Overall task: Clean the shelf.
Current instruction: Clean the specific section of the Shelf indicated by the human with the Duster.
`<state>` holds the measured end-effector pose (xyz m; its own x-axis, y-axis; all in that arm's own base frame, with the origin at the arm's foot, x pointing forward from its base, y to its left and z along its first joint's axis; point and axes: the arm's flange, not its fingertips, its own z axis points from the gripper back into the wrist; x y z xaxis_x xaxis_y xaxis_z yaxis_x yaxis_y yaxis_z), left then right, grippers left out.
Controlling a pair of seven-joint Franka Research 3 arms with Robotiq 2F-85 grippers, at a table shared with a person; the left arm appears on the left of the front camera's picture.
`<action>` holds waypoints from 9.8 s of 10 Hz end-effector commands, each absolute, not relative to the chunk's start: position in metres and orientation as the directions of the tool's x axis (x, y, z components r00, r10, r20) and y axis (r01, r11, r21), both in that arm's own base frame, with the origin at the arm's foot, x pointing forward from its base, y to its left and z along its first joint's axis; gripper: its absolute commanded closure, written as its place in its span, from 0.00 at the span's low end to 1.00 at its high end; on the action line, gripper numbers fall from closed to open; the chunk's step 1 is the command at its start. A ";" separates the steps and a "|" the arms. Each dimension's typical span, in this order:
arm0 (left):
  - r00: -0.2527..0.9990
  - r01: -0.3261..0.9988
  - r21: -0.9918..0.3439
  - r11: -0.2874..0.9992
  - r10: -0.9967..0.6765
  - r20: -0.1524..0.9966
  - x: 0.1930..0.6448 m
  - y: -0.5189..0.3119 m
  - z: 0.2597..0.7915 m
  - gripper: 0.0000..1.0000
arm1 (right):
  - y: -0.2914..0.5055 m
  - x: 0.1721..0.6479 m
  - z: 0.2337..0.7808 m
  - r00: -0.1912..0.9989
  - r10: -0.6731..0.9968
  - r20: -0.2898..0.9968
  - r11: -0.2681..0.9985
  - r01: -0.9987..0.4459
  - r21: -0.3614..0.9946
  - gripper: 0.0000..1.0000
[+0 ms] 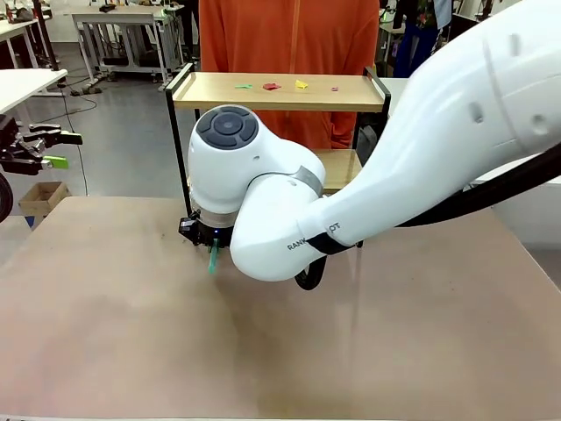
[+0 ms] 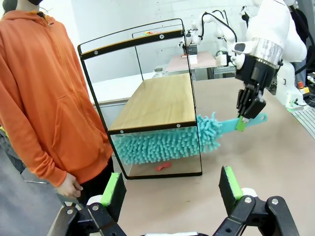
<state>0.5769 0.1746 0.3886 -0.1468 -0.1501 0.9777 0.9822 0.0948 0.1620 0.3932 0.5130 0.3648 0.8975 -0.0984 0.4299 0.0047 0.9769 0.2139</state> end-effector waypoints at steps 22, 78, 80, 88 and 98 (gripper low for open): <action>-0.151 0.982 0.166 0.095 -0.147 0.978 0.574 0.175 0.392 0.00 | 0.438 0.443 0.341 0.935 -0.230 0.269 0.970 0.199 0.139 0.87; -0.151 0.982 0.166 0.095 -0.147 0.978 0.574 0.175 0.392 0.00 | 0.077 0.240 0.531 0.557 0.830 -0.032 0.550 -0.808 0.212 0.87; -0.151 0.982 0.166 0.095 -0.147 0.978 0.574 0.175 0.392 0.00 | 0.077 0.240 0.531 0.557 0.830 -0.032 0.550 -0.808 0.212 0.87; -0.151 0.982 0.166 0.095 -0.147 0.978 0.574 0.175 0.392 0.00 | 0.077 0.240 0.531 0.557 0.830 -0.032 0.550 -0.808 0.212 0.87; -0.151 0.982 0.166 0.095 -0.147 0.978 0.574 0.175 0.392 0.00 | 0.077 0.240 0.531 0.557 0.830 -0.032 0.550 -0.808 0.212 0.87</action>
